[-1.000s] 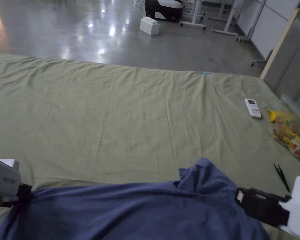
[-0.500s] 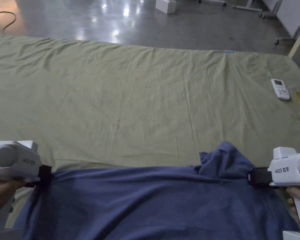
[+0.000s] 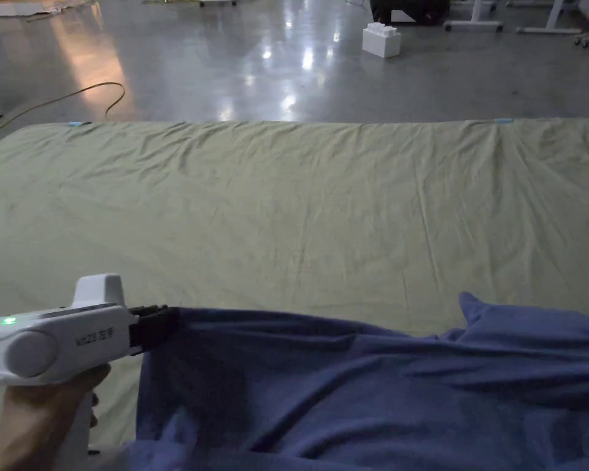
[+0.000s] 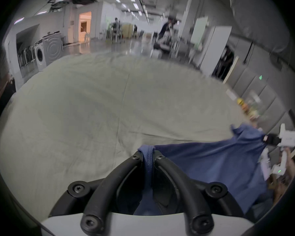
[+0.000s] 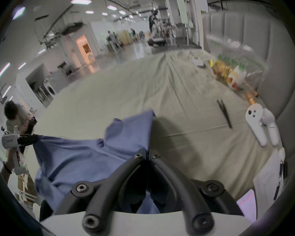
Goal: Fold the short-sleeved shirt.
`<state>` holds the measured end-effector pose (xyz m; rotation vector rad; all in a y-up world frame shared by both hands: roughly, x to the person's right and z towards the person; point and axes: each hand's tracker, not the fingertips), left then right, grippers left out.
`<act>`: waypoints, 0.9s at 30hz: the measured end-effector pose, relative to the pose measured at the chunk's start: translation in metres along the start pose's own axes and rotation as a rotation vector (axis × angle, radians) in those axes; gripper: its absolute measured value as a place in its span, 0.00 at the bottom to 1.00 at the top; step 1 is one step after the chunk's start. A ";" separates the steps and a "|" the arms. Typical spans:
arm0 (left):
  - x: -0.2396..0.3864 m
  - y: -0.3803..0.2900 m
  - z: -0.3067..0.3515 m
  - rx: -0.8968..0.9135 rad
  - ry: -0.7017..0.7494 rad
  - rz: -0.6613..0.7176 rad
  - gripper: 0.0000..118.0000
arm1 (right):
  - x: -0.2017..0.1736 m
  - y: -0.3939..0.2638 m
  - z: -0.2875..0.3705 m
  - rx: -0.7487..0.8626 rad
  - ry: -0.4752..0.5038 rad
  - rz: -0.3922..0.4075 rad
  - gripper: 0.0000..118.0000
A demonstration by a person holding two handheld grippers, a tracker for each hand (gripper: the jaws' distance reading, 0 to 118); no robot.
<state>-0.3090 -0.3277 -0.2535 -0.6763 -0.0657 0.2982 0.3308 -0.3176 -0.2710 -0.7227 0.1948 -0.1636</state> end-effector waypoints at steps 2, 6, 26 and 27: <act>-0.007 -0.018 0.042 0.008 -0.015 0.045 0.08 | 0.005 -0.019 0.038 0.024 -0.010 -0.029 0.02; -0.020 -0.075 0.104 0.036 -0.024 0.062 0.08 | 0.008 -0.077 0.095 0.045 -0.053 -0.044 0.02; -0.014 -0.147 0.162 -0.007 0.129 -0.021 0.77 | 0.012 -0.164 0.159 0.116 -0.102 -0.217 0.61; -0.002 -0.134 0.181 0.059 0.112 -0.070 0.77 | 0.001 -0.154 0.175 0.172 -0.102 -0.187 0.61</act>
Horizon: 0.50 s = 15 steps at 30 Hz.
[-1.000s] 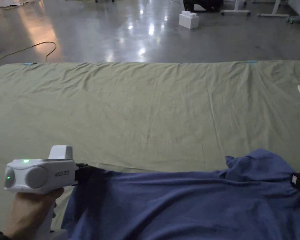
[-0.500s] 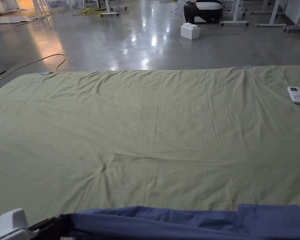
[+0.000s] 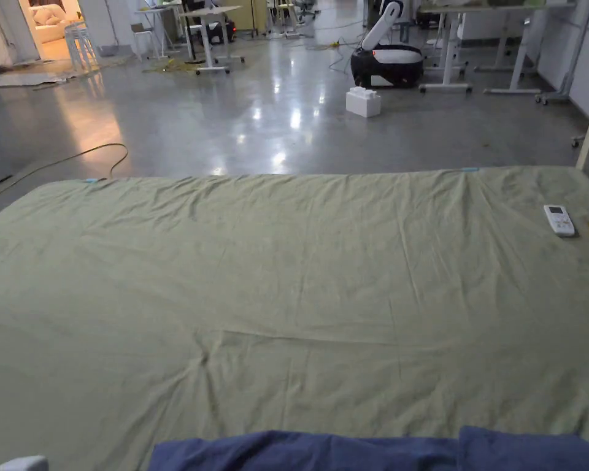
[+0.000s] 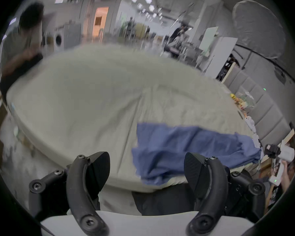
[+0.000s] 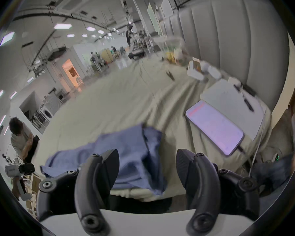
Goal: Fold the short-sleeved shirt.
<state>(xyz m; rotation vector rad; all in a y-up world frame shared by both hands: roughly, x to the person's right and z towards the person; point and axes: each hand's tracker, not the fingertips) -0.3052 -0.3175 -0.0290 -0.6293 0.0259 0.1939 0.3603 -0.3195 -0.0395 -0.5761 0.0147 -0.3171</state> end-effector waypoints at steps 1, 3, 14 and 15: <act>0.009 0.012 0.017 0.071 -0.003 -0.033 0.77 | -0.010 0.008 0.014 0.055 0.009 0.025 0.61; 0.033 0.033 0.057 0.242 0.001 -0.104 0.77 | -0.037 0.022 0.048 0.174 0.036 0.085 0.61; 0.135 0.044 0.163 0.731 0.098 -0.282 0.77 | -0.151 0.023 0.126 0.544 0.150 0.360 0.62; 0.139 0.045 0.164 0.724 0.088 -0.294 0.76 | -0.158 0.023 0.127 0.555 0.158 0.381 0.62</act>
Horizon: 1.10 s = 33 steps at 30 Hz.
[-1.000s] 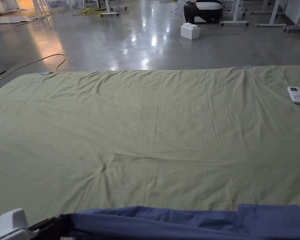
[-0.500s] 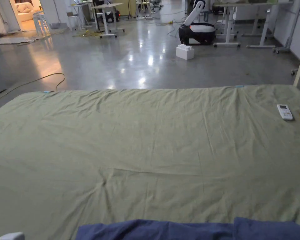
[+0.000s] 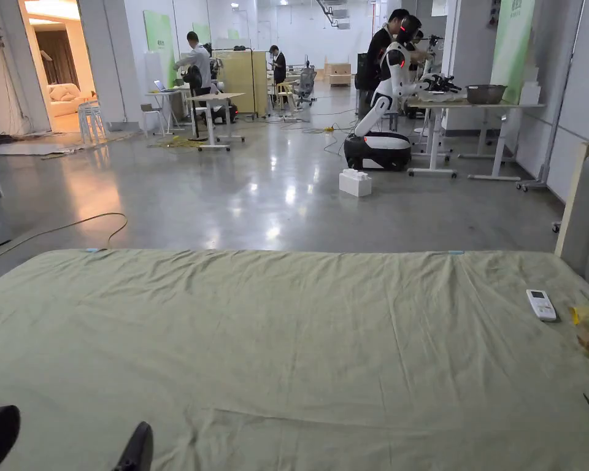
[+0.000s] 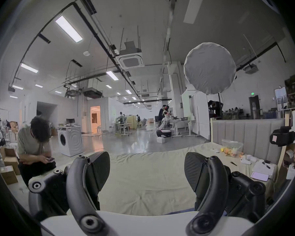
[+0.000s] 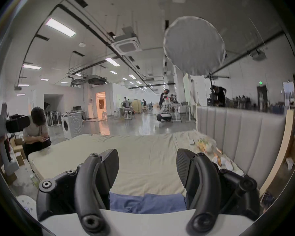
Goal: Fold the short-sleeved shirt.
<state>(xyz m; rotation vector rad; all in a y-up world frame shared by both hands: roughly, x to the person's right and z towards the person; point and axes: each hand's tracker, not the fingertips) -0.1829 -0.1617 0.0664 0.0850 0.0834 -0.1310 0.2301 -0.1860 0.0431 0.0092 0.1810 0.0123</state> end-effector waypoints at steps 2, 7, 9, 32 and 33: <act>0.005 0.004 0.007 0.011 -0.078 0.009 0.69 | -0.009 0.002 -0.001 0.003 0.025 -0.012 0.61; 0.019 0.005 0.013 -0.006 -0.064 -0.047 0.10 | -0.025 -0.001 0.000 0.029 0.049 0.015 0.13; 0.020 0.003 0.013 -0.019 -0.145 -0.053 0.03 | -0.026 -0.004 0.001 0.048 0.040 0.023 0.07; -0.004 -0.018 -0.007 -0.137 -0.200 0.066 0.00 | -0.028 -0.021 0.005 -0.063 0.038 0.052 0.00; -0.010 -0.029 -0.013 -0.155 -0.197 0.078 0.00 | -0.027 -0.022 0.005 -0.057 0.036 0.056 0.00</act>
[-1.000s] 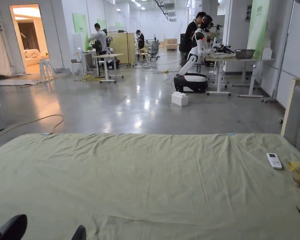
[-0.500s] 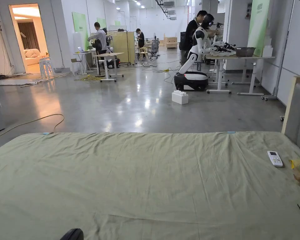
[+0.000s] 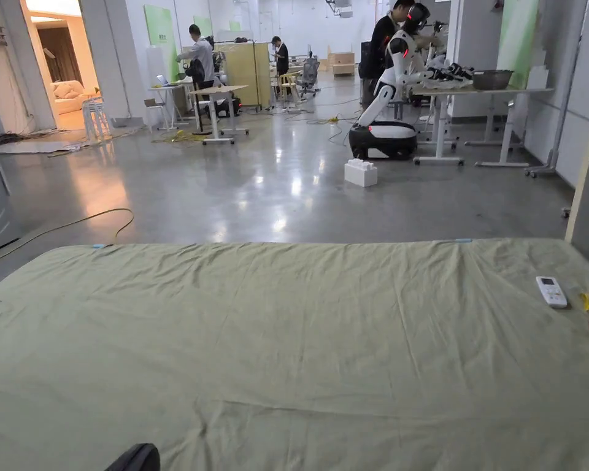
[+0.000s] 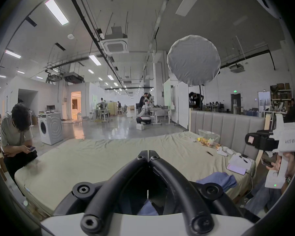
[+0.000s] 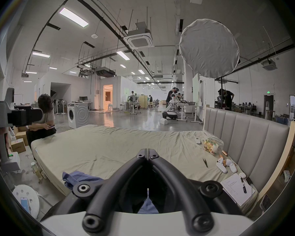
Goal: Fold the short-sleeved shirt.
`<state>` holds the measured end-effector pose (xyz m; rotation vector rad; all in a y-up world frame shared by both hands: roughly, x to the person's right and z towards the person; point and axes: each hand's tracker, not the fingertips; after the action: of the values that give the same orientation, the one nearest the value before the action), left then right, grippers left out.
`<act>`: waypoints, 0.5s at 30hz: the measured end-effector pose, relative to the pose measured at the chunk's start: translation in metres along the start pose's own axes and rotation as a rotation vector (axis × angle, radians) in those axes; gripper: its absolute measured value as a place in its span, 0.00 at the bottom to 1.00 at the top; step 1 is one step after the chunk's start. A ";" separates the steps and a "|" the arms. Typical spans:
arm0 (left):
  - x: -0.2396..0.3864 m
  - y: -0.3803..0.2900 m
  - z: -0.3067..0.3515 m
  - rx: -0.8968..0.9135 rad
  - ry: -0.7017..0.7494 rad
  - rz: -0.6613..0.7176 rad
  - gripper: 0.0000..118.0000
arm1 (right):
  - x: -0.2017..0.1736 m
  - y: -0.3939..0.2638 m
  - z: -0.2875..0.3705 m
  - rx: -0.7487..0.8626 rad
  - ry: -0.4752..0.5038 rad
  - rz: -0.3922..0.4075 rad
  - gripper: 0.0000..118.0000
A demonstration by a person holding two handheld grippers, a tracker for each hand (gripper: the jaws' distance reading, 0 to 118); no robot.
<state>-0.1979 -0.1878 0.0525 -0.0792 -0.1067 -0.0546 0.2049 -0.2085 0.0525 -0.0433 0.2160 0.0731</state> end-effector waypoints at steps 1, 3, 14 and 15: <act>-0.010 -0.010 -0.005 0.005 0.021 0.020 0.00 | 0.002 -0.003 -0.001 -0.024 0.009 -0.024 0.00; -0.038 -0.031 -0.018 -0.072 0.048 0.163 0.23 | 0.004 -0.005 -0.002 -0.047 0.009 -0.033 0.00; -0.151 -0.224 -0.104 -0.542 0.025 0.871 0.75 | 0.010 -0.038 0.000 -0.195 0.036 -0.146 0.00; -0.153 -0.235 -0.112 -0.560 0.009 0.890 0.75 | 0.010 -0.040 -0.001 -0.228 0.031 -0.151 0.00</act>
<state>-0.3519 -0.4234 -0.0572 -0.6780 -0.0367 0.8084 0.2176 -0.2481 0.0511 -0.2876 0.2339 -0.0534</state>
